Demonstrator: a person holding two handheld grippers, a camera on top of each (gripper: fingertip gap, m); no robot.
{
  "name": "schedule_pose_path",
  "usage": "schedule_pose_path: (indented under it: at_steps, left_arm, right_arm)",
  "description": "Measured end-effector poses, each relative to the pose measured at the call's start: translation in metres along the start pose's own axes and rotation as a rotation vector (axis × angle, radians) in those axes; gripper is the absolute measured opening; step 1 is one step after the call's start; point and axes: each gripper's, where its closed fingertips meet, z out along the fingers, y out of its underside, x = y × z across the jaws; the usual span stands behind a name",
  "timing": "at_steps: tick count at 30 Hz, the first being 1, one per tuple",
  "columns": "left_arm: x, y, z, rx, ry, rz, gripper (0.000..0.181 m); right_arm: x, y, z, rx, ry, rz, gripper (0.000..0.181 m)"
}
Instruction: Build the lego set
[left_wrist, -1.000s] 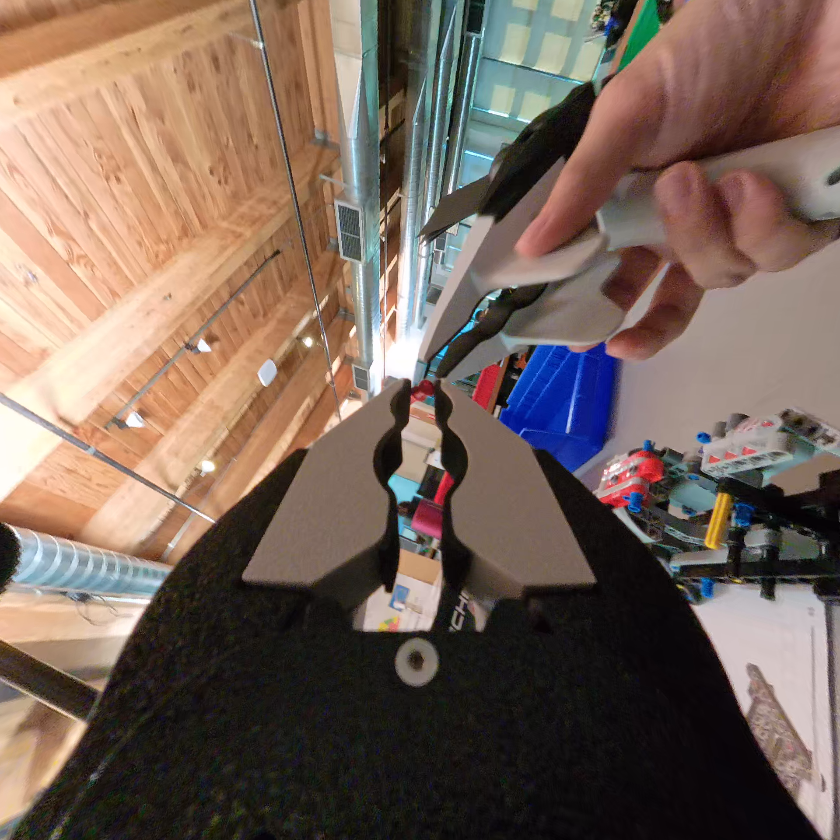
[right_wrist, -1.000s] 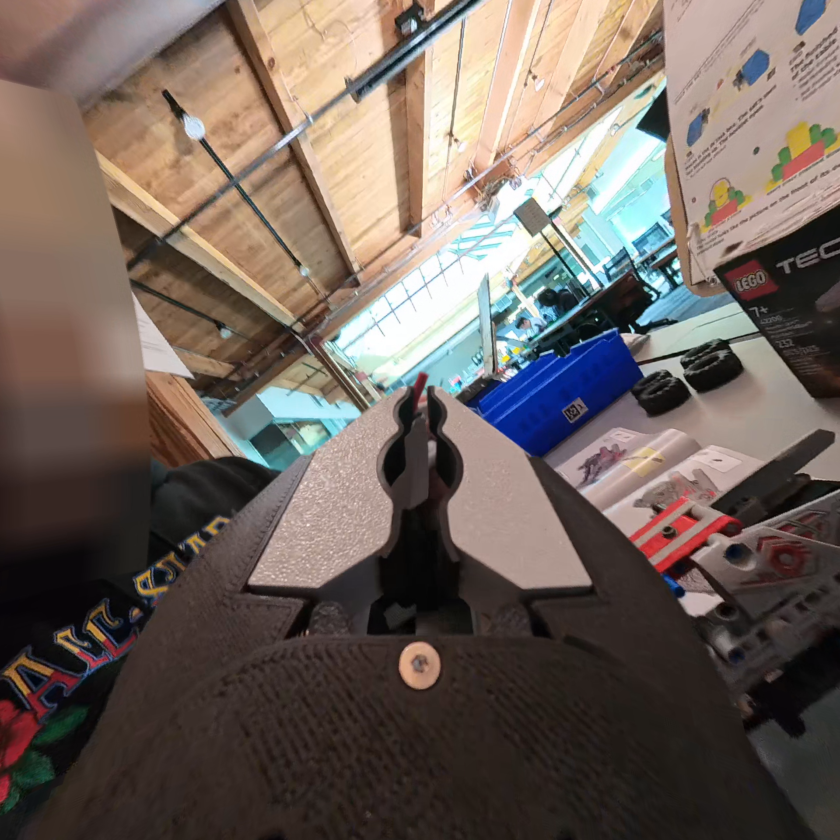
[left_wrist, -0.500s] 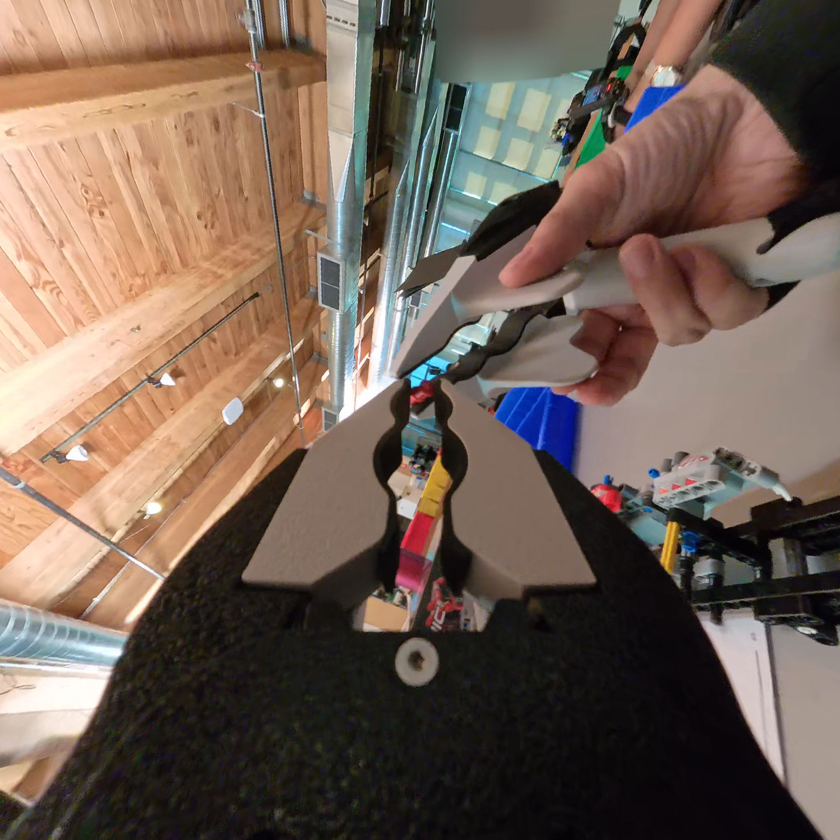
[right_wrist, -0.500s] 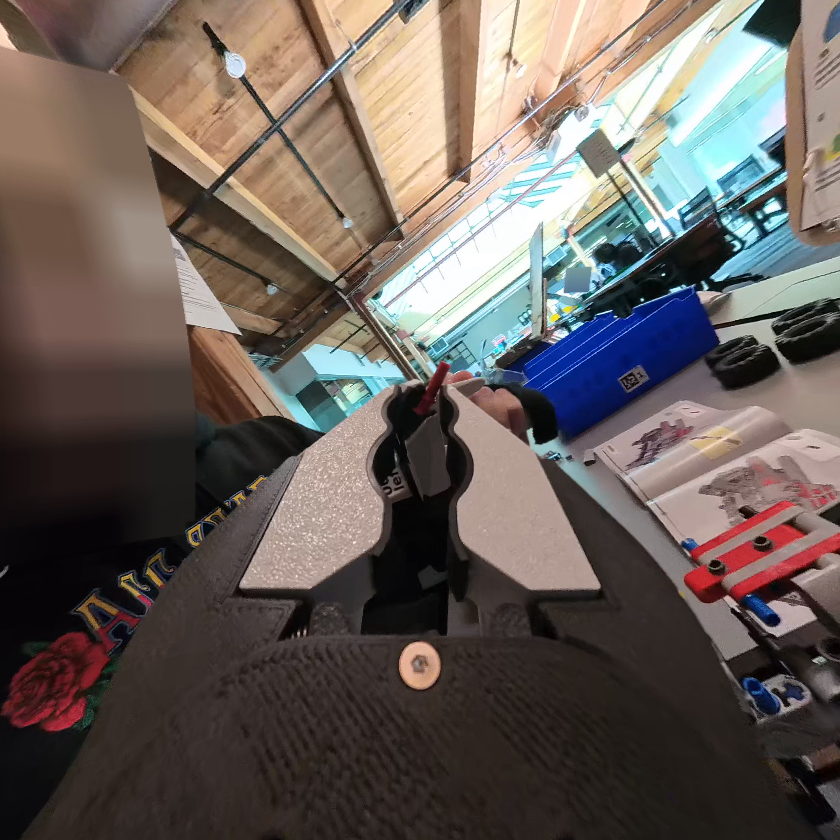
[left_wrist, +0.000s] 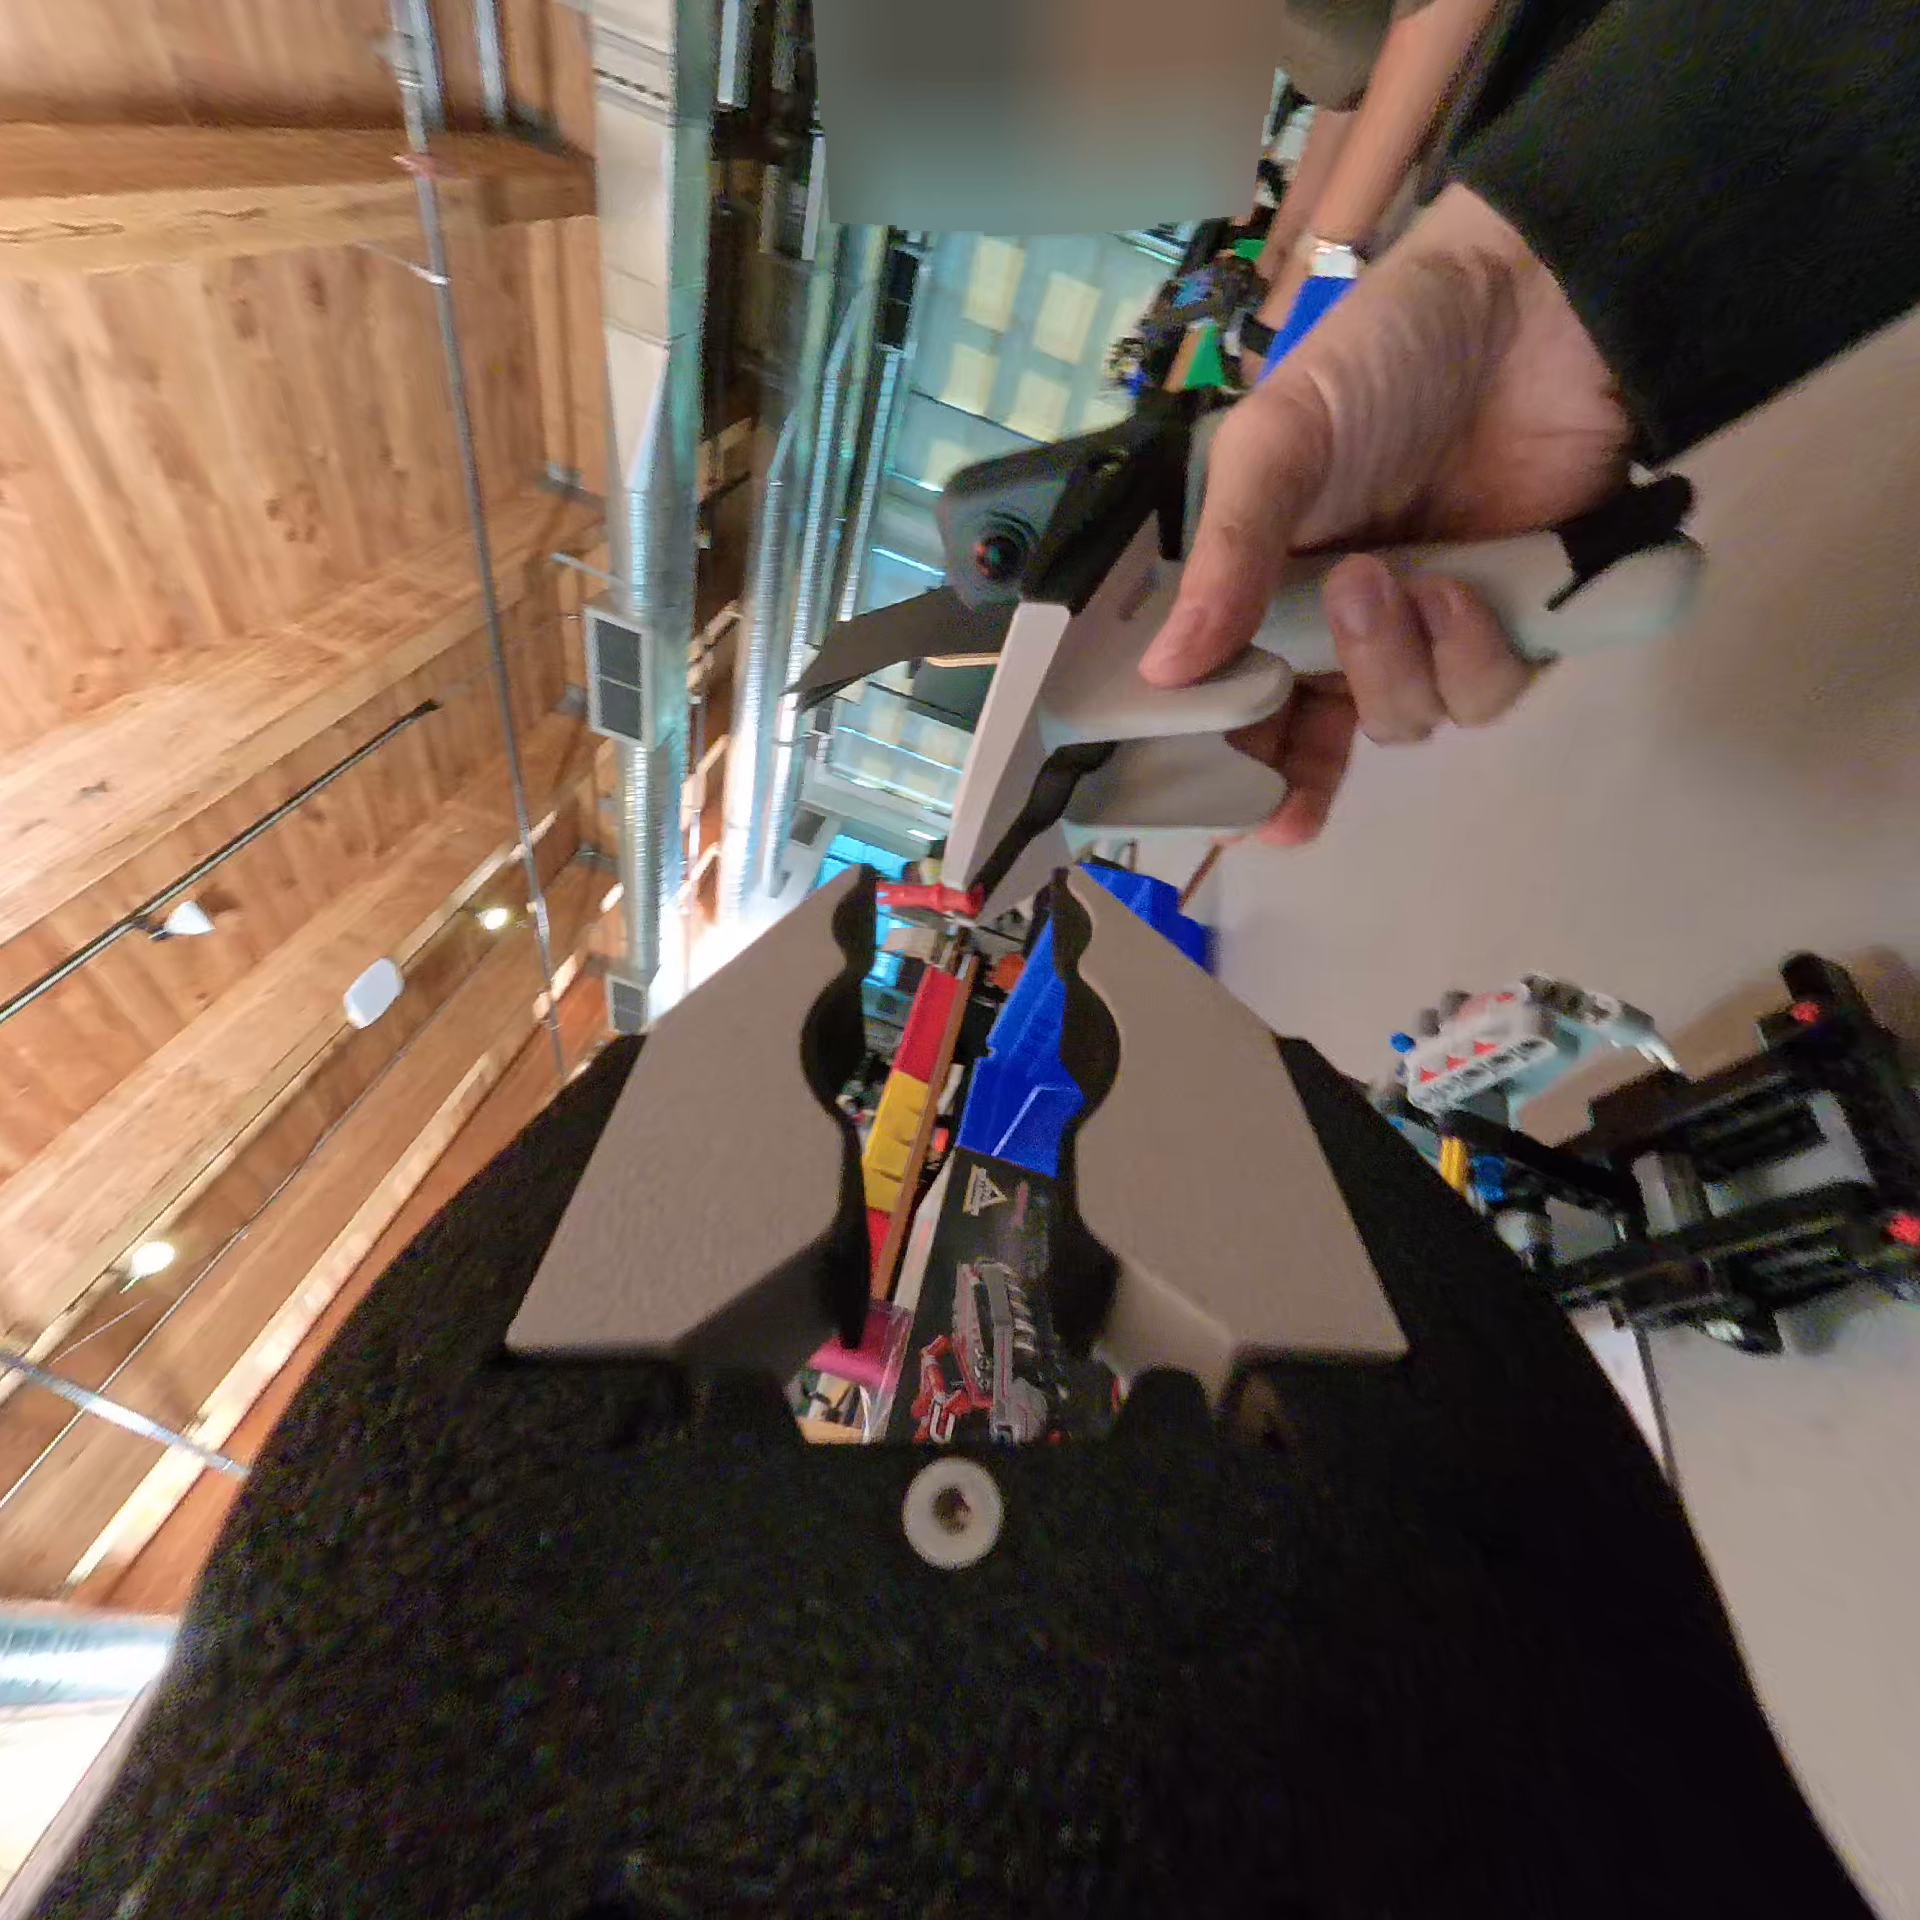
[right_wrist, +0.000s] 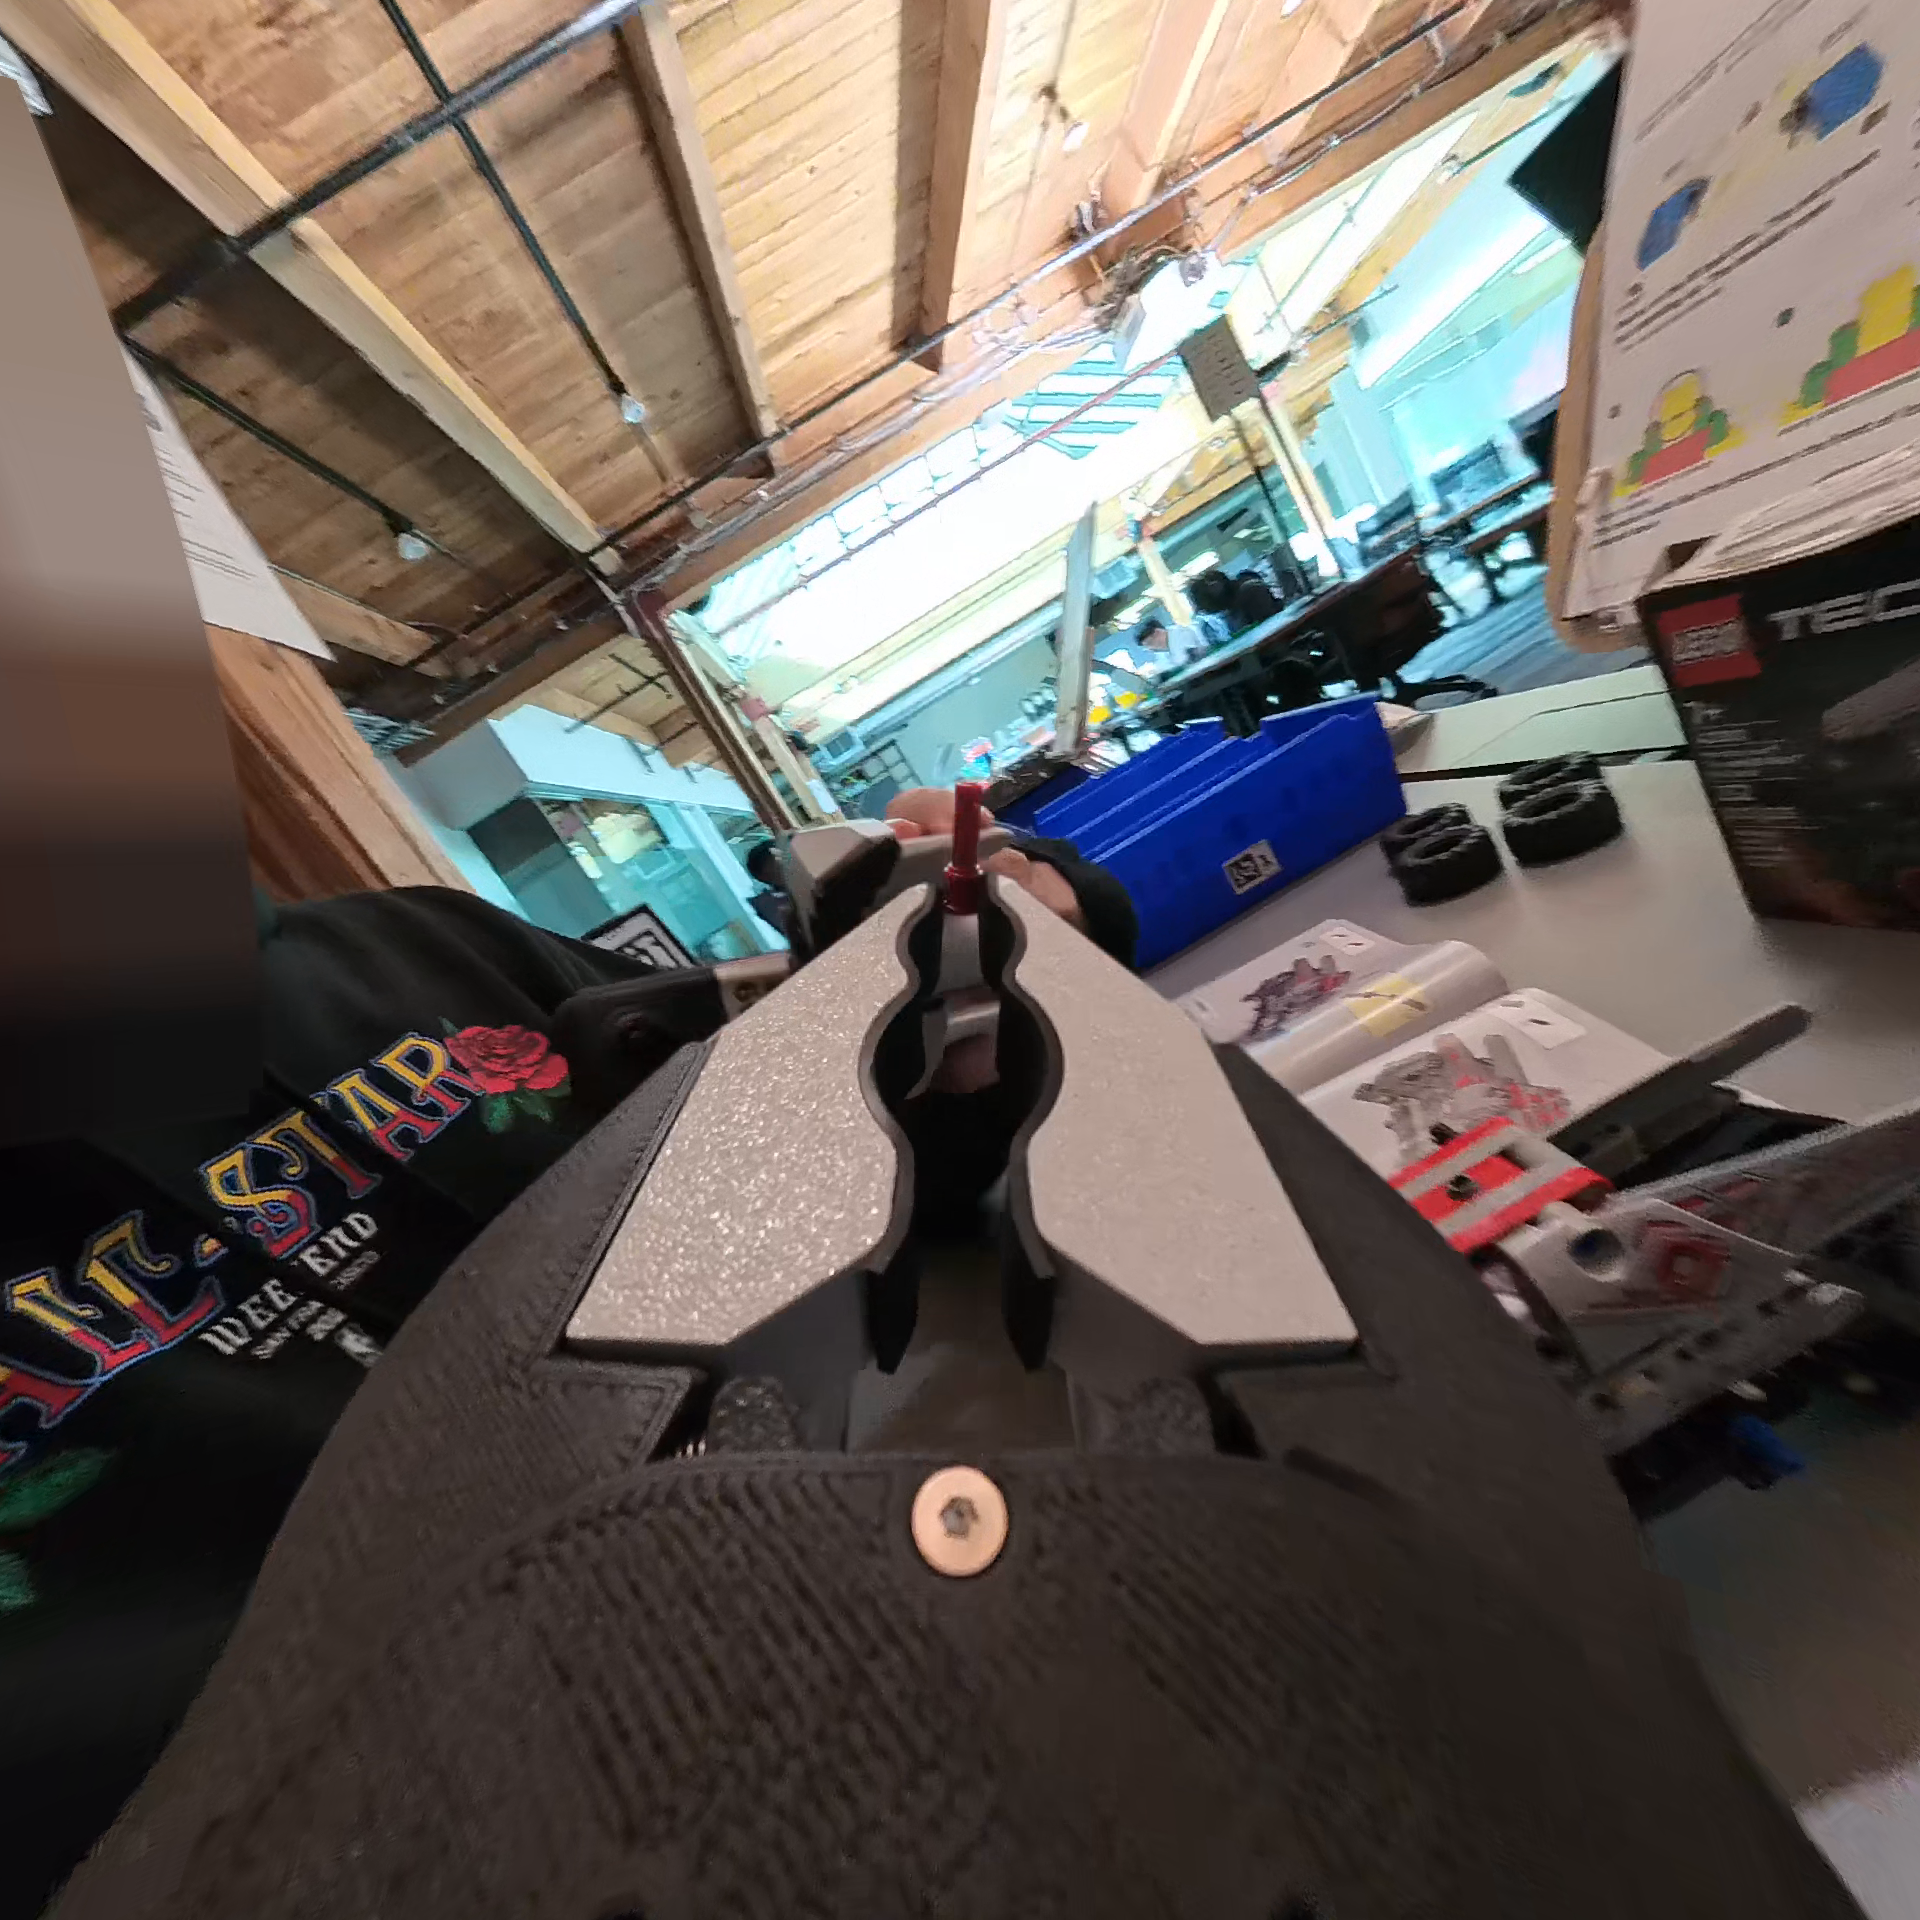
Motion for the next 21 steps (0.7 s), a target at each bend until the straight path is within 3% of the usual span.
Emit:
schedule_pose_path:
  at_steps: [2,5,9,15,21]
  left_arm:
    - [0.004,0.004,-0.003,-0.006,0.090,-0.018,0.034]
    - [0.018,0.016,-0.011,-0.050,0.291,-0.078,0.034]
    - [0.044,0.028,-0.020,-0.130,0.467,-0.019,0.030]
    - [0.070,0.024,-0.022,-0.139,0.554,0.034,0.014]
    - [0.077,0.027,-0.022,-0.158,0.559,0.050,0.006]
  right_arm:
    - [0.011,0.004,-0.011,-0.067,0.097,-0.057,0.005]
    - [0.019,0.032,-0.028,-0.321,0.211,-0.154,0.006]
    - [0.024,0.062,-0.039,-0.573,0.308,-0.241,0.006]
    - [0.028,0.086,-0.031,-0.717,0.316,-0.272,0.006]
    - [0.031,0.090,-0.028,-0.743,0.333,-0.285,0.006]
